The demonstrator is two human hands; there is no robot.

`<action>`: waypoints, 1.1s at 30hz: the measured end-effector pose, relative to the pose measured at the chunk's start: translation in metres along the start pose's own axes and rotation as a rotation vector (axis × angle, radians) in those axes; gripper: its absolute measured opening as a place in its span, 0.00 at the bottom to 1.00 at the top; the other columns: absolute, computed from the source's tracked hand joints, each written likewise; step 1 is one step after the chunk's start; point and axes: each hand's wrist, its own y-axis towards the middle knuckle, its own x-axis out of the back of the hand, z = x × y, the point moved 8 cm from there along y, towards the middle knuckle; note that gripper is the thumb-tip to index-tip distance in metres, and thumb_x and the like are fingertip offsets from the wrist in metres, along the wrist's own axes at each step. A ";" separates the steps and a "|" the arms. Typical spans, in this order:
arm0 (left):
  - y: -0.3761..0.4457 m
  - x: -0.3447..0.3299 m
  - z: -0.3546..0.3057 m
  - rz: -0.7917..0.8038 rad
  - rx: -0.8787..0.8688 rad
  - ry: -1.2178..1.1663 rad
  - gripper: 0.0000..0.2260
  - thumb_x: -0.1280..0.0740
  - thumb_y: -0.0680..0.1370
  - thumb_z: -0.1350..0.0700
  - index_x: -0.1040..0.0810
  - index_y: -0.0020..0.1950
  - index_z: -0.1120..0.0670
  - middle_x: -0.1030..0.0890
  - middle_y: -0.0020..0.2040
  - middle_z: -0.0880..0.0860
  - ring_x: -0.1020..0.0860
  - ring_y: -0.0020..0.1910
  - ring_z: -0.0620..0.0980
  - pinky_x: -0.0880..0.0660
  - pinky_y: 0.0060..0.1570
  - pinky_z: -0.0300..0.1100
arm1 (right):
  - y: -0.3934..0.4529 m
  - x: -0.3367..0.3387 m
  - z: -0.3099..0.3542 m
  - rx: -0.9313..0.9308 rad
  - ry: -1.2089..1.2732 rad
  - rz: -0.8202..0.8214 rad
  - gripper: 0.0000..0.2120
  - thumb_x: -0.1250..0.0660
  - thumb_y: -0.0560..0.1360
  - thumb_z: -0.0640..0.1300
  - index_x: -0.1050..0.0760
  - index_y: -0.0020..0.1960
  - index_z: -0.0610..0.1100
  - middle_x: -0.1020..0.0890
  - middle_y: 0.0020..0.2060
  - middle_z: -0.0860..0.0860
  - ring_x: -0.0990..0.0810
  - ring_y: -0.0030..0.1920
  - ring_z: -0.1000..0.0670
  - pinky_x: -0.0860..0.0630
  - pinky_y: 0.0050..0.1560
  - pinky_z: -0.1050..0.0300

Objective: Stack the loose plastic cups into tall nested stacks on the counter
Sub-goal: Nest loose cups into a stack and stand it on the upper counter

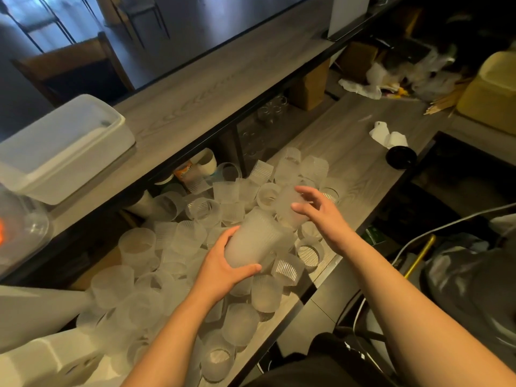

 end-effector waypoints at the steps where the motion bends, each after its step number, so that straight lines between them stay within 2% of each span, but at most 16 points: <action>1: 0.001 0.000 -0.001 -0.004 -0.004 -0.002 0.36 0.18 0.65 0.52 0.33 0.64 0.33 0.29 0.62 0.34 0.29 0.59 0.33 0.29 0.51 0.33 | -0.001 -0.005 0.008 0.027 -0.026 0.033 0.33 0.27 0.66 0.61 0.26 0.69 0.54 0.25 0.62 0.52 0.25 0.62 0.54 0.27 0.63 0.56; 6: 0.001 0.003 -0.003 -0.015 -0.008 0.010 0.36 0.18 0.65 0.53 0.33 0.65 0.33 0.29 0.61 0.33 0.29 0.59 0.32 0.30 0.51 0.32 | -0.005 -0.021 0.024 0.093 -0.134 0.103 0.33 0.27 0.66 0.60 0.27 0.68 0.54 0.23 0.59 0.54 0.24 0.60 0.54 0.27 0.61 0.58; 11: 0.000 0.003 -0.003 0.001 -0.010 0.014 0.36 0.19 0.65 0.52 0.34 0.66 0.35 0.30 0.62 0.35 0.29 0.59 0.36 0.28 0.50 0.34 | -0.010 -0.039 0.032 0.153 -0.190 0.139 0.38 0.31 0.64 0.66 0.30 0.71 0.54 0.24 0.59 0.54 0.26 0.61 0.58 0.30 0.62 0.63; 16: 0.001 0.001 -0.004 -0.003 0.006 -0.009 0.37 0.18 0.66 0.51 0.35 0.68 0.38 0.29 0.62 0.38 0.27 0.58 0.37 0.27 0.49 0.35 | -0.014 -0.063 0.027 0.143 -0.229 0.193 0.41 0.35 0.66 0.71 0.33 0.74 0.53 0.27 0.63 0.54 0.29 0.65 0.59 0.33 0.65 0.62; 18: 0.003 0.000 -0.003 -0.008 0.016 -0.006 0.39 0.18 0.65 0.50 0.35 0.71 0.42 0.28 0.62 0.41 0.27 0.58 0.37 0.28 0.49 0.34 | -0.017 -0.075 0.024 0.136 -0.200 0.241 0.40 0.40 0.68 0.73 0.33 0.74 0.51 0.28 0.67 0.53 0.31 0.68 0.58 0.34 0.69 0.59; 21: 0.004 -0.002 -0.005 -0.008 0.028 -0.010 0.38 0.18 0.65 0.50 0.36 0.68 0.41 0.27 0.61 0.42 0.27 0.57 0.37 0.29 0.47 0.32 | -0.016 -0.080 0.020 0.096 -0.124 0.257 0.42 0.46 0.70 0.74 0.35 0.76 0.50 0.30 0.71 0.54 0.33 0.71 0.57 0.37 0.71 0.59; 24: 0.005 -0.002 -0.009 -0.019 0.035 -0.047 0.41 0.20 0.59 0.41 0.36 0.67 0.40 0.28 0.60 0.38 0.27 0.57 0.36 0.30 0.46 0.31 | -0.008 -0.058 0.011 0.050 -0.025 0.108 0.39 0.44 0.73 0.72 0.35 0.76 0.49 0.27 0.70 0.50 0.29 0.70 0.53 0.33 0.70 0.55; 27: 0.007 -0.001 -0.011 -0.022 0.039 -0.047 0.42 0.25 0.56 0.35 0.36 0.66 0.39 0.29 0.60 0.36 0.27 0.56 0.36 0.30 0.46 0.31 | 0.001 -0.010 -0.009 -0.016 -0.037 -0.199 0.25 0.41 0.81 0.60 0.30 0.71 0.46 0.22 0.62 0.50 0.24 0.64 0.50 0.28 0.59 0.59; 28: 0.007 -0.001 -0.011 -0.020 0.039 -0.044 0.42 0.25 0.56 0.35 0.36 0.66 0.39 0.29 0.60 0.36 0.27 0.56 0.36 0.30 0.46 0.31 | 0.003 0.006 -0.017 -0.048 -0.051 -0.287 0.24 0.40 0.81 0.59 0.29 0.70 0.45 0.22 0.61 0.50 0.22 0.60 0.51 0.27 0.55 0.61; 31: 0.008 -0.004 -0.009 -0.013 0.040 -0.040 0.40 0.20 0.60 0.42 0.37 0.67 0.40 0.29 0.59 0.36 0.27 0.56 0.36 0.30 0.46 0.31 | 0.013 0.046 -0.055 -0.180 -0.099 -0.418 0.28 0.36 0.79 0.61 0.31 0.70 0.42 0.22 0.56 0.50 0.23 0.47 0.56 0.27 0.44 0.64; 33: 0.009 -0.008 -0.006 -0.003 0.052 -0.033 0.38 0.18 0.65 0.49 0.37 0.68 0.41 0.30 0.59 0.36 0.28 0.55 0.36 0.31 0.46 0.30 | 0.020 0.064 -0.077 -0.258 -0.171 -0.470 0.35 0.34 0.75 0.66 0.32 0.71 0.42 0.23 0.58 0.48 0.22 0.51 0.51 0.23 0.51 0.56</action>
